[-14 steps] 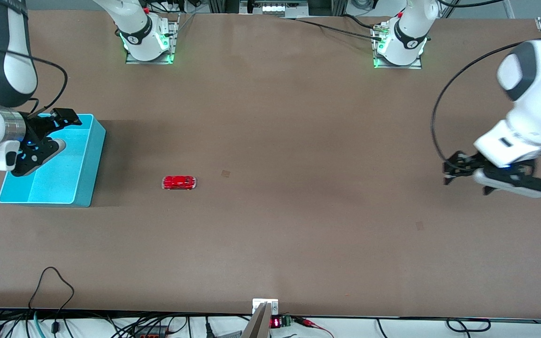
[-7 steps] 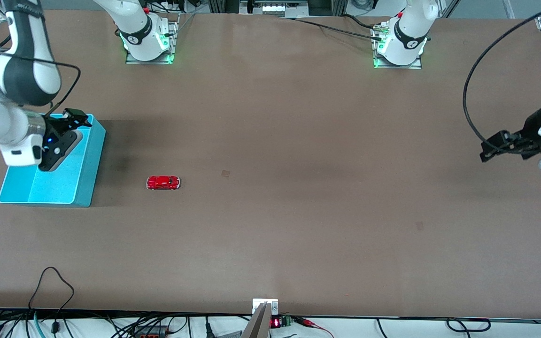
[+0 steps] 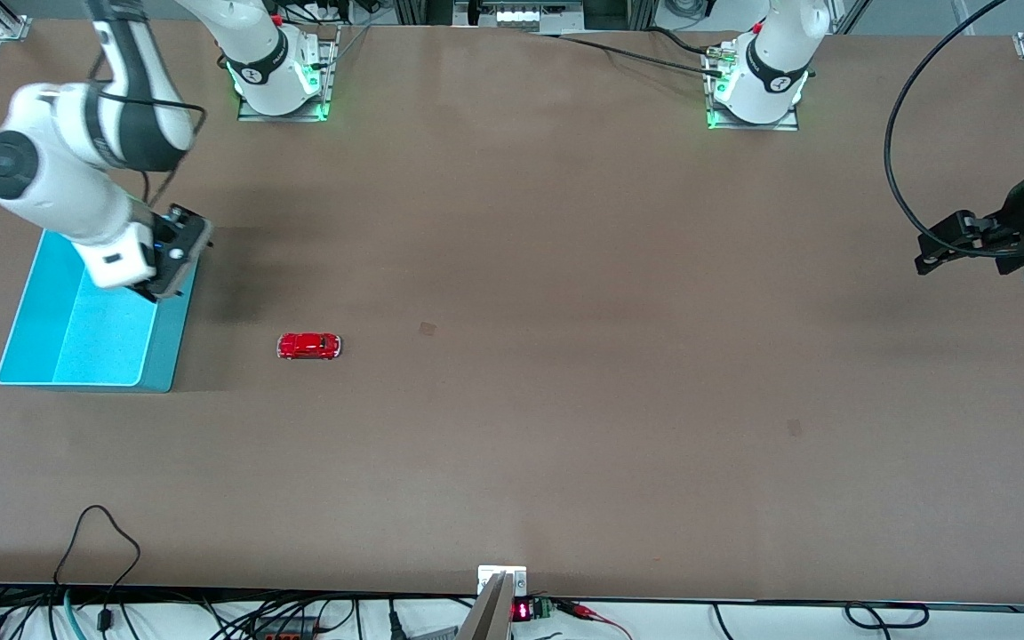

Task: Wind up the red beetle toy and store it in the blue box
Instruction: 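Move the right gripper over the rolled red car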

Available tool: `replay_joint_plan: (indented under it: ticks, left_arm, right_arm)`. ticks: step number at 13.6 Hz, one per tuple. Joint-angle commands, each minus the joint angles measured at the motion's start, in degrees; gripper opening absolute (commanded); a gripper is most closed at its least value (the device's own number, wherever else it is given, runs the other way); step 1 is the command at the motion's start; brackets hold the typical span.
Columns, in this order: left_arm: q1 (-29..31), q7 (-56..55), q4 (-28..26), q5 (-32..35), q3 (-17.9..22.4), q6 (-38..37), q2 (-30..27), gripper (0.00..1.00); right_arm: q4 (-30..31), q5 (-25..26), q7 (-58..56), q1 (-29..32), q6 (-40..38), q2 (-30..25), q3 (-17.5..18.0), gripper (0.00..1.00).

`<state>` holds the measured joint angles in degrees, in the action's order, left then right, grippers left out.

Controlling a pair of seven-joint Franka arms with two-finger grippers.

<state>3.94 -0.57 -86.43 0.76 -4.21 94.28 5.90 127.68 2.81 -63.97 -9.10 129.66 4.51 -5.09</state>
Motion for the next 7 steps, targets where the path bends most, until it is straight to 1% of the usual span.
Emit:
replay_joint_plan:
  ticks: [1,3,4,7]
  left_arm:
    - [0.19,1.89,-2.15,-1.11,0.34,-0.32,-1.32,1.0]
    - [0.63,1.89,-7.24,-1.2,0.43,4.75,-4.21,1.0]
    - [0.63,1.89,-8.31,-1.2,0.43,5.12,-5.1,1.0]
    - [0.99,1.72,-7.01,-1.11,0.34,4.86,-3.53,1.0]
  right_arm:
    - [-1.54,1.23,-0.28,-4.77,6.55,5.05,-0.18,1.0]
    - [-5.05,1.06,0.34,-6.54,8.24,9.44,-0.18,1.0]
    - [-7.59,0.97,0.25,-7.07,8.16,11.81,-0.18,1.0]
    - [-12.79,0.53,0.08,-8.3,8.85,17.09,-0.1,1.0]
